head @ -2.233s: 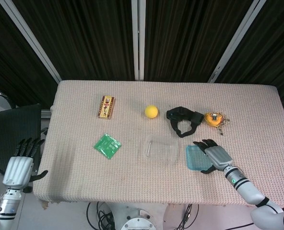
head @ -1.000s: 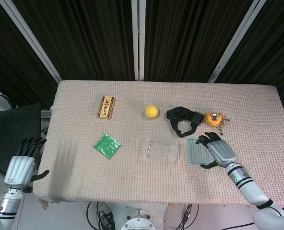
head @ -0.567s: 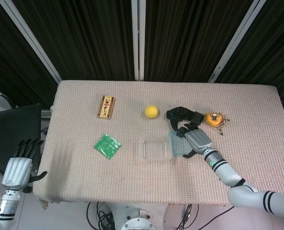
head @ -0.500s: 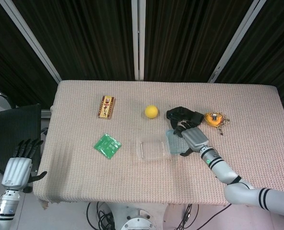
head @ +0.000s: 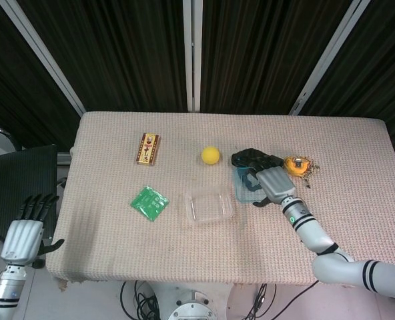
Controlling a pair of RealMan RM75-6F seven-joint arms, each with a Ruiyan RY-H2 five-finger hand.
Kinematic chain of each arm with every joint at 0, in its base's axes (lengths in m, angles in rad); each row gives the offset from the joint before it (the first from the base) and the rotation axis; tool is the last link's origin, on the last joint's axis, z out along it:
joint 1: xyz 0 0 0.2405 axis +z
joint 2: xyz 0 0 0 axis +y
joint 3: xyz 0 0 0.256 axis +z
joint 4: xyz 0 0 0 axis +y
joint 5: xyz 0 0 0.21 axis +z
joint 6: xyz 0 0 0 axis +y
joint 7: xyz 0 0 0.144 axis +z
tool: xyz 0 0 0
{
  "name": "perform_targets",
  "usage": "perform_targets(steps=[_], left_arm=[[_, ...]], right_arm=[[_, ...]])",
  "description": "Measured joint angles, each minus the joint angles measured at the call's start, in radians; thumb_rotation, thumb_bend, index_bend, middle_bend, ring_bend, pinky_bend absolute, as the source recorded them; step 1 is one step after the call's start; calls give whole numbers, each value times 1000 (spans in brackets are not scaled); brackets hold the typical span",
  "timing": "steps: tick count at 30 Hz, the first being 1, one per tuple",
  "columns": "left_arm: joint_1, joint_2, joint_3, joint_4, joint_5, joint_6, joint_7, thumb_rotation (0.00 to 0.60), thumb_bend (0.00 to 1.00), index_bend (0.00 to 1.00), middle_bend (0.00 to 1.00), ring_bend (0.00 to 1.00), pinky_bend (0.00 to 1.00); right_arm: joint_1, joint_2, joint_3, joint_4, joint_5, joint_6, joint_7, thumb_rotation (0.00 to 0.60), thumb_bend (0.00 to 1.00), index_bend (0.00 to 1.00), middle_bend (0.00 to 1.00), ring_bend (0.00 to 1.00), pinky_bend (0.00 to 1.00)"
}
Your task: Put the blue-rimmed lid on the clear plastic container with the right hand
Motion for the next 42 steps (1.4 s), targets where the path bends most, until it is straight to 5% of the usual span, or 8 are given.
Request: perform_targets(steps=[9, 24, 42], left_arm=[[2, -3, 4, -9, 14, 8, 9, 600, 0, 85, 60, 0, 0], [10, -2, 3, 14, 8, 15, -31, 600, 0, 85, 60, 0, 0], [11, 1, 3, 6, 10, 13, -28, 600, 0, 84, 60, 0, 0]], right_arm=[[-1, 5, 31, -80, -88, -33, 178, 600, 100, 266, 405, 51, 0], [213, -194, 44, -49, 199, -57, -45, 600, 98, 272, 401, 50, 0], [206, -193, 7, -7, 94, -100, 60, 600, 99, 272, 401, 50, 0]])
